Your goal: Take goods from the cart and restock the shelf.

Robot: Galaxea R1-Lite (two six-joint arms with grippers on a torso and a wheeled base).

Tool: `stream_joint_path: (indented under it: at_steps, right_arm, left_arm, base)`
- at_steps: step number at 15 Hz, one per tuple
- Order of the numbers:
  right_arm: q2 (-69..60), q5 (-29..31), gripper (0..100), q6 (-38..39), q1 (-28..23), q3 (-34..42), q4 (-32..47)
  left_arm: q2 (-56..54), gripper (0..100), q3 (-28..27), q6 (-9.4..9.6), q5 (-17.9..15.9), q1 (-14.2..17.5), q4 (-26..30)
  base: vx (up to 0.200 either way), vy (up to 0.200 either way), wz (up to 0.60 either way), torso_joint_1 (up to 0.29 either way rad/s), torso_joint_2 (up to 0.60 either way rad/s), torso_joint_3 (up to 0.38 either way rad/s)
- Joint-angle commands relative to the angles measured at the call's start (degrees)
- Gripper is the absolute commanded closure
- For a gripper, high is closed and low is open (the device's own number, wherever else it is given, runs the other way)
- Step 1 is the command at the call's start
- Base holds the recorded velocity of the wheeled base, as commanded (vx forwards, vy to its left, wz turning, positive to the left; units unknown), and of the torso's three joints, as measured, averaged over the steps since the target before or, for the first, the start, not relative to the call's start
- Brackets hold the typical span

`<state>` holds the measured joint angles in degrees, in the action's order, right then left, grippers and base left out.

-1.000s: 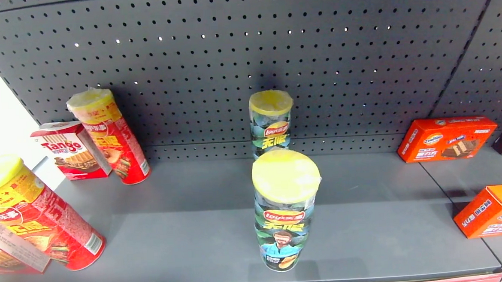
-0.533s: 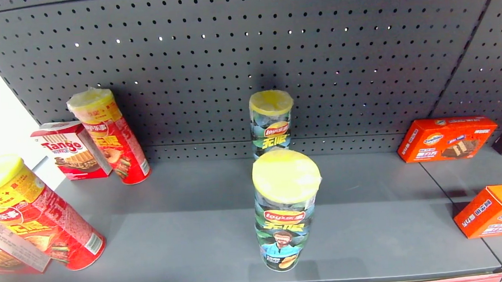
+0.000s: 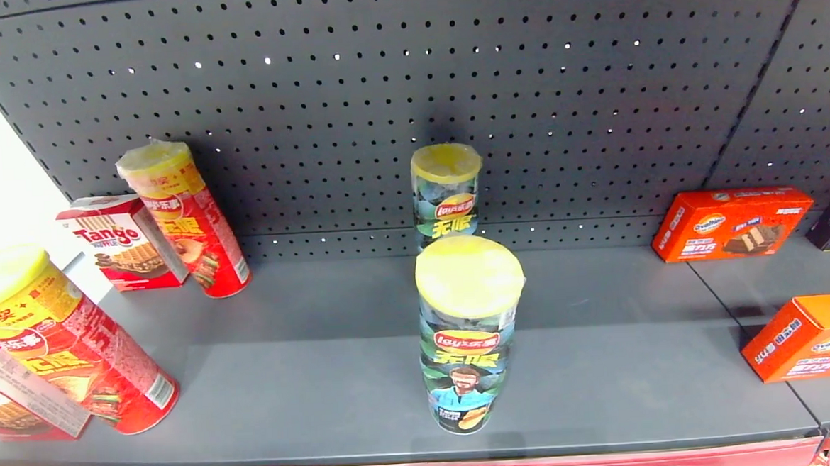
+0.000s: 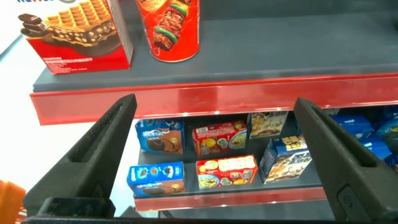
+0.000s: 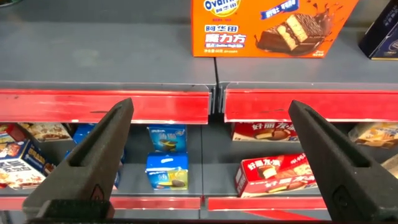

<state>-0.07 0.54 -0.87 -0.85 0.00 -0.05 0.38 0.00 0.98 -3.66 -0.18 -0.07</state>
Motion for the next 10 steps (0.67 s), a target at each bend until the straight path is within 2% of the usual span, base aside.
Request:
stream_joint_path:
  at_steps: [1, 10]
  right_arm:
    - [0.07, -0.01, 0, -0.01, -0.03, 0.00, -0.04]
    - [0.07, 0.17, 0, 0.07, -0.03, 0.00, -0.04]
  left_arm:
    - [-0.03, 0, 0.00, -0.01, -0.03, 0.01, -0.01]
    - [-0.03, 0, 0.00, -0.01, -0.03, 0.01, -0.01]
  base:
    - [0.000, 0.000, 0.00, 0.000, 0.00, 0.000]
    - [0.000, 0.000, 0.00, 0.000, 0.00, 0.000]
